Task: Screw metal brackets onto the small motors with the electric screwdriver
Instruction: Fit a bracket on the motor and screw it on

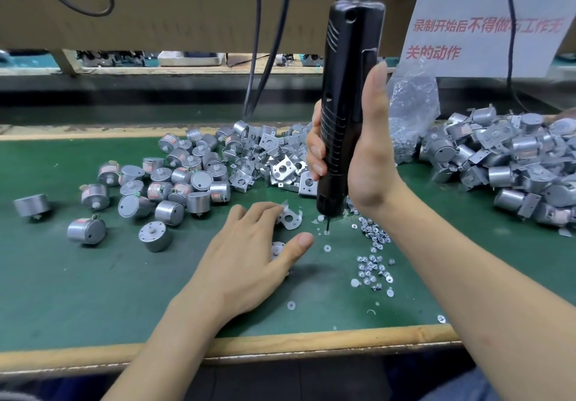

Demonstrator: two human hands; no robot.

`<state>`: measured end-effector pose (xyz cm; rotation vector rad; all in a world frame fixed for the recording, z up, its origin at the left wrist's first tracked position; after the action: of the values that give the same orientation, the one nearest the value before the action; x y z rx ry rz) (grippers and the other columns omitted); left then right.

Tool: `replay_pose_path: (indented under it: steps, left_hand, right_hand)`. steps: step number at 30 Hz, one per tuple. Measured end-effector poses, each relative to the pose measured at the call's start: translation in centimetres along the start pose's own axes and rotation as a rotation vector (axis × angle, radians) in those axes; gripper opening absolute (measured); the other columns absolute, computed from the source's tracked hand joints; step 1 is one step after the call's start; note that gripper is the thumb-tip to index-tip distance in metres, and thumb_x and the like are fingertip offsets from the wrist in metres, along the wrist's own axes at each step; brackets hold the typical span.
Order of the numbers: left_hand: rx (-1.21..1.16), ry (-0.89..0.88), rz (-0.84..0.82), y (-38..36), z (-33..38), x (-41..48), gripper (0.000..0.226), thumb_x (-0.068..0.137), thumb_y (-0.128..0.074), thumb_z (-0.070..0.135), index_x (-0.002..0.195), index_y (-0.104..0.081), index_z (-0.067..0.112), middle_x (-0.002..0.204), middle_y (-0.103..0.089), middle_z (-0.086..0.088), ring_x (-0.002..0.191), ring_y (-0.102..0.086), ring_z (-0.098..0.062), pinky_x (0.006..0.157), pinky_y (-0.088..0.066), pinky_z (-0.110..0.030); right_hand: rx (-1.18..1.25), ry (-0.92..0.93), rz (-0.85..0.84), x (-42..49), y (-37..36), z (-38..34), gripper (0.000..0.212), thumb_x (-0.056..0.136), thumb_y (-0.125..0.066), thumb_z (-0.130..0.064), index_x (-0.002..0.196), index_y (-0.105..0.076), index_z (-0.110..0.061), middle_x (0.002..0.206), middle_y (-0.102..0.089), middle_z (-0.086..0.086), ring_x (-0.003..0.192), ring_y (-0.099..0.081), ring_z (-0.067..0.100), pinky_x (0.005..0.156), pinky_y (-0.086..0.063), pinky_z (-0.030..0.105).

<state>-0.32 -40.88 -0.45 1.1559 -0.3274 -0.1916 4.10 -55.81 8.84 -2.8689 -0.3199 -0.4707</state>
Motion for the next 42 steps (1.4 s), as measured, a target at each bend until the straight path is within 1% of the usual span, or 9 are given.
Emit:
replay_pose_path:
  steps: [7, 12, 19, 24, 26, 28, 31, 39, 42]
  left_hand:
    - [-0.137, 0.000, 0.036, 2.0, -3.0, -2.1, 0.102, 0.064, -0.057, 0.085, 0.145, -0.042, 0.025, 0.136, -0.038, 0.023, 0.122, -0.039, 0.010, 0.100, -0.028, -0.008]
    - [-0.315, -0.092, 0.147, 1.7, -2.9, -4.4, 0.081, 0.068, -0.085, 0.043, 0.138, -0.051, 0.021, 0.133, -0.046, 0.018, 0.111, -0.055, 0.003, 0.078, -0.040, -0.005]
    - [-0.526, -0.091, 0.203, 0.5, -1.2, -3.8, 0.067, 0.073, -0.084, 0.005, 0.130, -0.053, 0.022, 0.129, -0.047, 0.012, 0.105, -0.063, -0.004, 0.069, -0.051, -0.017]
    - [-0.462, -0.033, 0.275, 0.6, -0.9, -3.7, 0.068, 0.069, -0.089, 0.019, 0.126, -0.053, 0.024, 0.126, -0.047, 0.015, 0.098, -0.063, 0.002, 0.064, -0.044, -0.008]
    - [-0.443, -0.024, 0.285, 0.6, -0.9, -3.7, 0.069, 0.067, -0.090, 0.023, 0.125, -0.054, 0.024, 0.125, -0.048, 0.015, 0.095, -0.063, 0.002, 0.063, -0.042, -0.006]
    - [-0.434, -0.019, 0.291, 0.6, -1.0, -3.7, 0.068, 0.065, -0.091, 0.026, 0.124, -0.056, 0.022, 0.124, -0.049, 0.014, 0.094, -0.063, 0.002, 0.064, -0.040, -0.005]
    - [-0.431, -0.018, 0.292, 0.7, -1.0, -3.7, 0.069, 0.064, -0.091, 0.029, 0.123, -0.056, 0.023, 0.122, -0.050, 0.014, 0.092, -0.064, 0.001, 0.067, -0.039, -0.004]
    - [-0.408, -0.039, 0.359, 1.2, -0.9, -3.9, 0.060, 0.069, -0.081, 0.046, 0.118, -0.060, 0.020, 0.116, -0.054, 0.009, 0.085, -0.063, 0.002, 0.068, -0.038, -0.002]
    - [-0.416, -0.074, 0.379, 1.6, -1.1, -4.0, 0.046, 0.078, -0.081, 0.038, 0.115, -0.064, 0.017, 0.114, -0.059, 0.008, 0.087, -0.065, -0.001, 0.063, -0.041, -0.007]
  right_hand:
    - [0.005, -0.033, 0.028, -0.1, -0.2, -0.2, 0.080, 0.072, -0.045, -0.089, 0.075, -0.046, -0.009, 0.059, -0.039, 0.009, 0.045, -0.037, 0.024, 0.050, -0.033, 0.033]
    - [0.014, -0.033, 0.009, -0.2, -1.0, -0.3, 0.081, 0.064, -0.043, -0.088, 0.078, -0.047, -0.008, 0.059, -0.040, 0.009, 0.044, -0.038, 0.022, 0.049, -0.034, 0.032]
    - [0.050, -0.078, -0.001, -0.3, -2.0, 0.1, 0.065, 0.084, -0.023, -0.069, 0.075, -0.047, -0.009, 0.057, -0.042, 0.008, 0.044, -0.038, 0.022, 0.048, -0.034, 0.030]
    - [0.061, -0.079, -0.001, -0.6, -2.3, 0.2, 0.066, 0.084, -0.024, -0.069, 0.074, -0.047, -0.009, 0.057, -0.041, 0.008, 0.044, -0.038, 0.022, 0.050, -0.033, 0.032]
    - [0.066, -0.069, -0.010, -0.7, -2.5, 0.4, 0.074, 0.086, -0.031, -0.081, 0.074, -0.047, -0.009, 0.057, -0.042, 0.007, 0.044, -0.037, 0.022, 0.050, -0.031, 0.034]
    - [0.061, -0.054, -0.017, -0.7, -2.5, 0.5, 0.082, 0.074, -0.042, -0.091, 0.074, -0.046, -0.009, 0.056, -0.041, 0.006, 0.045, -0.036, 0.022, 0.051, -0.030, 0.036]
    - [0.049, -0.048, -0.015, -1.0, -2.6, 1.0, 0.078, 0.057, -0.038, -0.084, 0.074, -0.045, -0.008, 0.055, -0.040, 0.007, 0.044, -0.036, 0.022, 0.050, -0.028, 0.037]
    - [0.021, -0.029, -0.001, -0.8, -2.5, 0.6, 0.082, 0.055, -0.041, -0.089, 0.075, -0.047, -0.009, 0.056, -0.042, 0.006, 0.044, -0.037, 0.022, 0.050, -0.033, 0.035]
    - [0.033, -0.028, 0.017, -0.5, -2.3, -0.2, 0.081, 0.073, -0.042, -0.092, 0.073, -0.048, -0.011, 0.054, -0.043, 0.005, 0.043, -0.038, 0.023, 0.049, -0.035, 0.032]
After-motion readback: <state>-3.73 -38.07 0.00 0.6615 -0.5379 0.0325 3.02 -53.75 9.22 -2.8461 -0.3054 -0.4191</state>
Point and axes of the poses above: each hand's wrist, its own x-axis towards the middle knuckle, its own y-axis out of the back of the hand, z = x × y, the point moved 3 cm from there along x, towards the middle knuckle
